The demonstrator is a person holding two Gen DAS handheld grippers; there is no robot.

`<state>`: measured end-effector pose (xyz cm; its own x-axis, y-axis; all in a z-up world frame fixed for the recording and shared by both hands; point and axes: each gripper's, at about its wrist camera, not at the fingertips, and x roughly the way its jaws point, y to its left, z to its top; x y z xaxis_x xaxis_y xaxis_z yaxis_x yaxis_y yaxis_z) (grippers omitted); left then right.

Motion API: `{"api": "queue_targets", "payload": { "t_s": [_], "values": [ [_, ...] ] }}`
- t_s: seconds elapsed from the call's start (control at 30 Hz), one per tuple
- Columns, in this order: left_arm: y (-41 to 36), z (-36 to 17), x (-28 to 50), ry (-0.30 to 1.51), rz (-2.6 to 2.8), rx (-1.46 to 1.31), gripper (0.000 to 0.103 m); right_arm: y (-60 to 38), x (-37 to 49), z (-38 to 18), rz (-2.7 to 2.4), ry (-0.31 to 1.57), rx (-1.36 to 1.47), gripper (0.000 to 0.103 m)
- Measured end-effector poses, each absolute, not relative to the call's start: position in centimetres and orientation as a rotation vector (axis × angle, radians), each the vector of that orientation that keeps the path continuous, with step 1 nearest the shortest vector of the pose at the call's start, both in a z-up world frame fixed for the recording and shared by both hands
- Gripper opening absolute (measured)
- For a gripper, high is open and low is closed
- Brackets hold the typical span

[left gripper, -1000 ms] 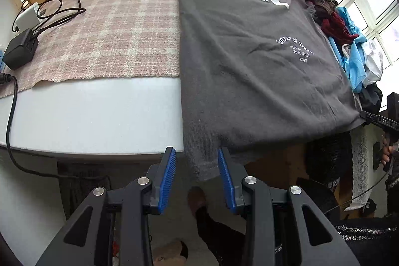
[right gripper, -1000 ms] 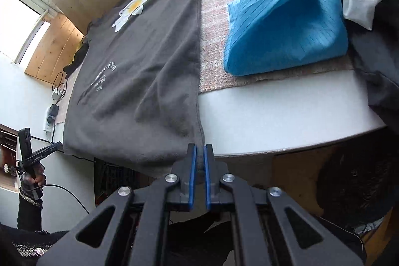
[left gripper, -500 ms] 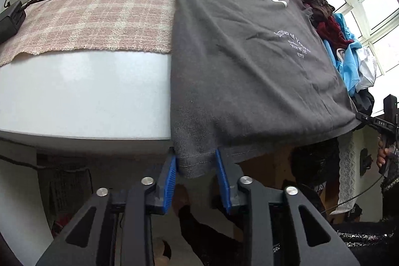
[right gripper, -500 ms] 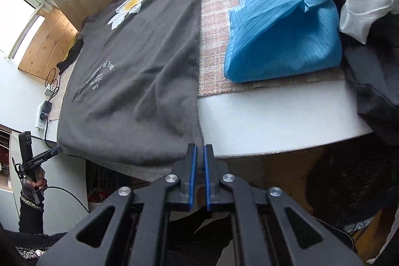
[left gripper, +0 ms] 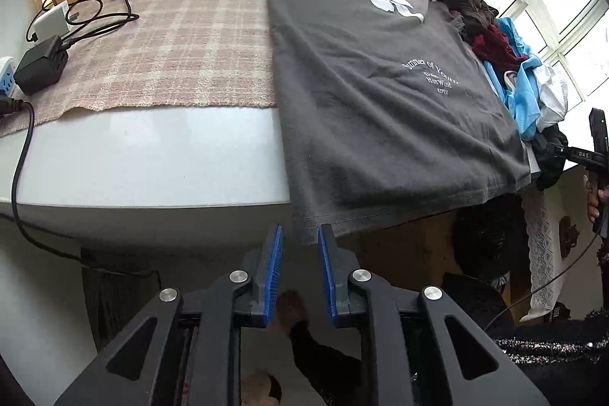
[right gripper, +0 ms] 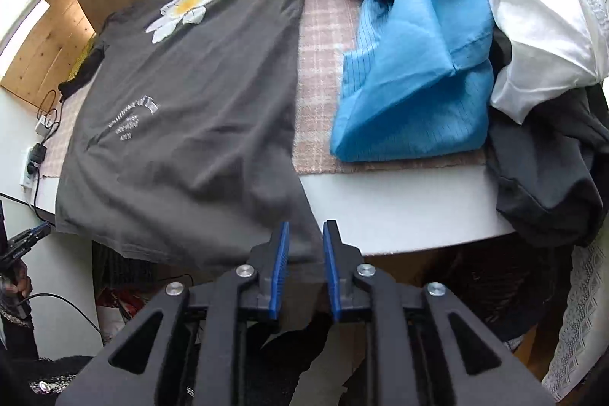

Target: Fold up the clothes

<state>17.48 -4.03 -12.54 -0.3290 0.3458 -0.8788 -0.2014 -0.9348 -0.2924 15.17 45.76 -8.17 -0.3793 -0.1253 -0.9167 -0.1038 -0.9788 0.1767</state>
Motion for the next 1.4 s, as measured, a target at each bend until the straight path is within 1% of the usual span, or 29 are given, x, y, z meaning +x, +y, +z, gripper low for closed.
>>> {"api": "queue_targets", "payload": {
  "t_s": [0.07, 0.13, 0.23, 0.3, 0.37, 0.4, 0.53, 0.63, 0.77, 0.8, 0.83, 0.87, 0.93, 0.97, 1.0, 1.07, 1.1, 1.17, 1.23, 1.3, 1.4],
  "values": [
    [-3.6, -11.6, 17.4, -0.17, 2.315, -1.552, 0.018, 45.9, 12.8, -5.9, -2.601, -0.332, 1.665, 0.028],
    [-2.4, -10.5, 17.1, -0.157, 2.306, -1.52, 0.018, 45.8, 9.5, -3.9, -2.618, -0.299, 1.597, 0.028],
    [3.8, -9.2, 15.6, -0.143, 2.205, -1.438, 0.018, 45.4, 3.9, -2.1, -2.622, -0.173, 1.531, 0.028],
    [8.6, -9.0, 14.9, -0.116, 2.132, -1.392, 0.021, 45.4, -0.3, -2.3, -2.592, -0.11, 1.543, 0.028],
    [13.5, -9.1, 14.2, -0.089, 2.068, -1.361, 0.021, 45.8, -4.4, -3.5, -2.569, -0.061, 1.572, 0.036],
    [15.9, -9.2, 13.9, -0.072, 2.041, -1.348, 0.021, 46.2, -6.4, -4.4, -2.555, -0.05, 1.59, 0.043],
    [23.5, -10.2, 12.5, -0.024, 1.991, -1.366, 0.021, 47.4, -13.4, -8.7, -2.452, -0.105, 1.647, 0.043],
    [26.3, -11.1, 11.2, -0.066, 1.996, -1.417, 0.021, 48.2, -17.4, -11.4, -2.394, -0.121, 1.684, 0.043],
    [28.1, -12.4, 10.1, -0.162, 2.016, -1.495, 0.021, 48.5, -20.2, -14.0, -2.308, -0.084, 1.711, 0.043],
    [28.5, -12.6, 10.0, -0.177, 2.016, -1.508, 0.021, 48.4, -20.5, -14.3, -2.281, -0.083, 1.698, 0.037],
    [29.0, -12.7, 10.1, -0.186, 2.014, -1.513, 0.021, 48.4, -20.6, -14.4, -2.253, -0.085, 1.677, 0.011],
    [29.4, -12.8, 10.2, -0.194, 2.011, -1.519, 0.021, 48.4, -20.6, -14.3, -2.224, -0.087, 1.654, 0.003],
    [30.4, -13.0, 10.3, -0.211, 2.004, -1.53, 0.021, 49.6, -20.5, -13.1, -2.255, -0.091, 1.567, 0.003],
    [31.0, -13.1, 10.4, -0.218, 2.0, -1.537, 0.024, 50.4, -20.4, -12.4, -2.28, -0.092, 1.518, 0.002],
    [31.6, -13.2, 10.5, -0.225, 1.995, -1.543, 0.026, 51.2, -20.4, -12.4, -2.285, -0.118, 1.511, 0.002],
    [32.8, -13.4, 10.7, -0.238, 1.986, -1.556, 0.026, 53.0, -20.8, -13.2, -2.27, -0.2, 1.544, 0.002],
    [33.4, -13.6, 10.8, -0.245, 1.982, -1.562, 0.026, 53.2, -20.9, -13.6, -2.251, -0.208, 1.557, 0.002],
    [34.6, -13.8, 11.0, -0.258, 1.973, -1.575, 0.026, 52.4, -20.8, -14.0, -2.222, -0.167, 1.556, 0.003],
    [36.1, -13.9, 11.2, -0.251, 1.969, -1.568, 0.026, 51.9, -21.1, -14.1, -2.209, -0.165, 1.562, 0.003],
    [37.6, -14.0, 11.2, -0.207, 1.99, -1.57, 0.032, 51.9, -21.5, -14.1, -2.183, -0.195, 1.58, 0.003],
    [39.3, -14.4, 10.8, -0.183, 2.031, -1.593, 0.032, 51.4, -21.6, -13.8, -2.173, -0.142, 1.583, 0.003]
  ]
}}
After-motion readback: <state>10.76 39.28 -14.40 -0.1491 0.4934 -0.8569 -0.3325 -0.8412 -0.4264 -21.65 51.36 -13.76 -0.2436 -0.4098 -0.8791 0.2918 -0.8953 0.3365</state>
